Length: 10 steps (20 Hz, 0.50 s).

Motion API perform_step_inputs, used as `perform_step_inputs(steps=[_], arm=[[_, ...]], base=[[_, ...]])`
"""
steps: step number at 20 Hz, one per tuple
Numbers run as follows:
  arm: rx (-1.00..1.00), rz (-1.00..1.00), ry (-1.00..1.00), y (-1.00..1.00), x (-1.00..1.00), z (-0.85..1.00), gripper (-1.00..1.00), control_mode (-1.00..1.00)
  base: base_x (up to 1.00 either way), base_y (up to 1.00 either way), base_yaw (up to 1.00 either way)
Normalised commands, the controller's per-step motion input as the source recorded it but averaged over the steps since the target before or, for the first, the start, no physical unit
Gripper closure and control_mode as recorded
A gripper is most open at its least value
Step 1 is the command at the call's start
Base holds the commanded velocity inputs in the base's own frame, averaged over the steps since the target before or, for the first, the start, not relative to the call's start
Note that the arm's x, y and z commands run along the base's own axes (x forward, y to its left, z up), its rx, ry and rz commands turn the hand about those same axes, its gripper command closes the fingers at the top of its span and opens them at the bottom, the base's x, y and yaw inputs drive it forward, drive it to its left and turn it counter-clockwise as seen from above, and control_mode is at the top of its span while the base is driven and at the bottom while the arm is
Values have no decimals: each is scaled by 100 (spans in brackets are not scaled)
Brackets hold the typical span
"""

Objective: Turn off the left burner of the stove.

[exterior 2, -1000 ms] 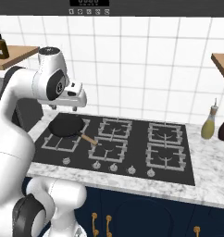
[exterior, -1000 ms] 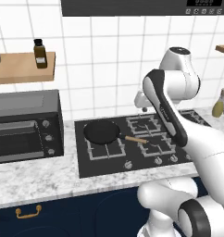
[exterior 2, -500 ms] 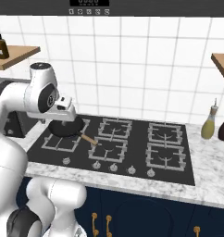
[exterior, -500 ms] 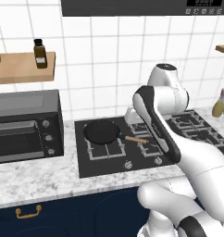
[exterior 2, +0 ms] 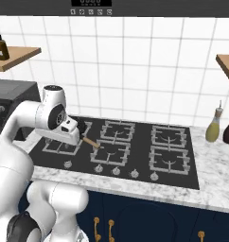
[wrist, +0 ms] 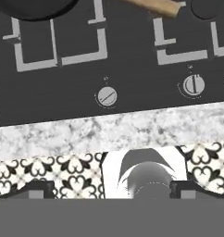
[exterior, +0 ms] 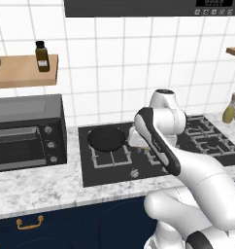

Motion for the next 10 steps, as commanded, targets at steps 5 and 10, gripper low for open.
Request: perform_step_inputs(steps=[5,10], arm=[[11,-30,4,20,10,-60,-100,-100],[3,-29,3,21,37,-40,-100,-100]], base=[[0,0,0],[0,0,0]])
